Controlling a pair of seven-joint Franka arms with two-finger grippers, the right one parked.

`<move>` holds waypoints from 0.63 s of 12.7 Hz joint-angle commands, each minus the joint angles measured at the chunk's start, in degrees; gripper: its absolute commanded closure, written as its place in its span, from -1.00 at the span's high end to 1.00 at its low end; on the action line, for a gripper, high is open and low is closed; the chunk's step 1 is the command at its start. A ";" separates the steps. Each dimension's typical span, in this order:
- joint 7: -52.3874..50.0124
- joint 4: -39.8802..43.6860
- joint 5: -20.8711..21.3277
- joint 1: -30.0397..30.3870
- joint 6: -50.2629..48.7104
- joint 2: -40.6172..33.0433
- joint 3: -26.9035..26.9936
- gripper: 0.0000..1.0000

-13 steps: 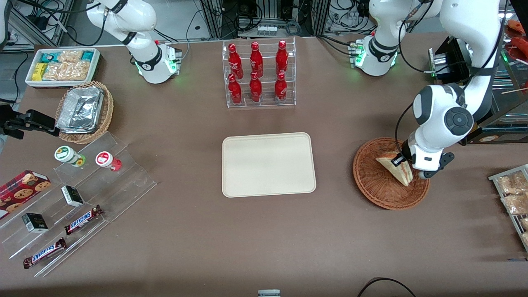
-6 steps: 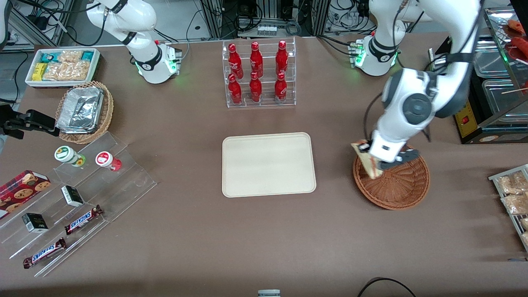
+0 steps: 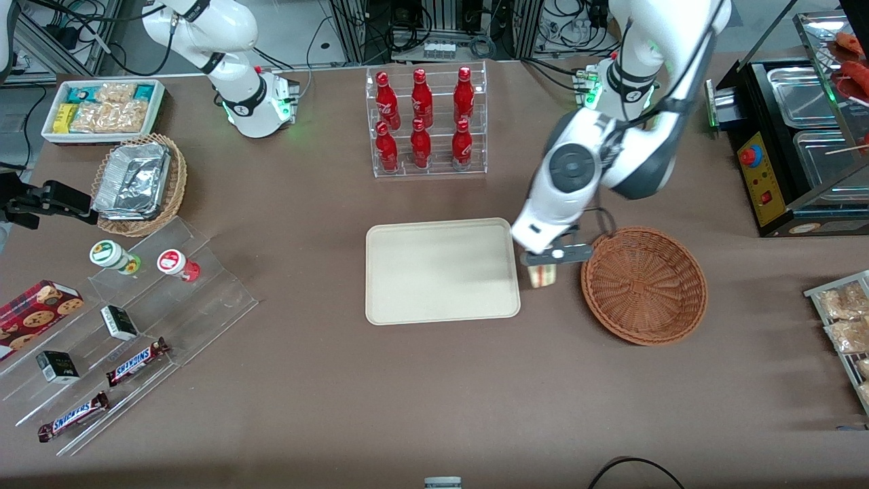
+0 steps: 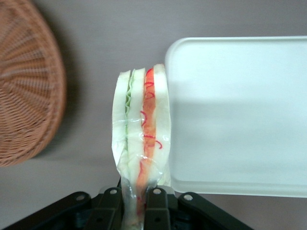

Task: Place sandwich from basket to tray
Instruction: 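Lift the sandwich with the left gripper and carry it over the cream tray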

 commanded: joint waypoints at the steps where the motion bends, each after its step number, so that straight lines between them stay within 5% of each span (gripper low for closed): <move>1: -1.84 13.72 -0.25 -4.66 -4.87 9.63 0.86 -1.00; 8: -8.26 30.09 -0.34 -11.00 -4.26 24.49 0.78 -1.00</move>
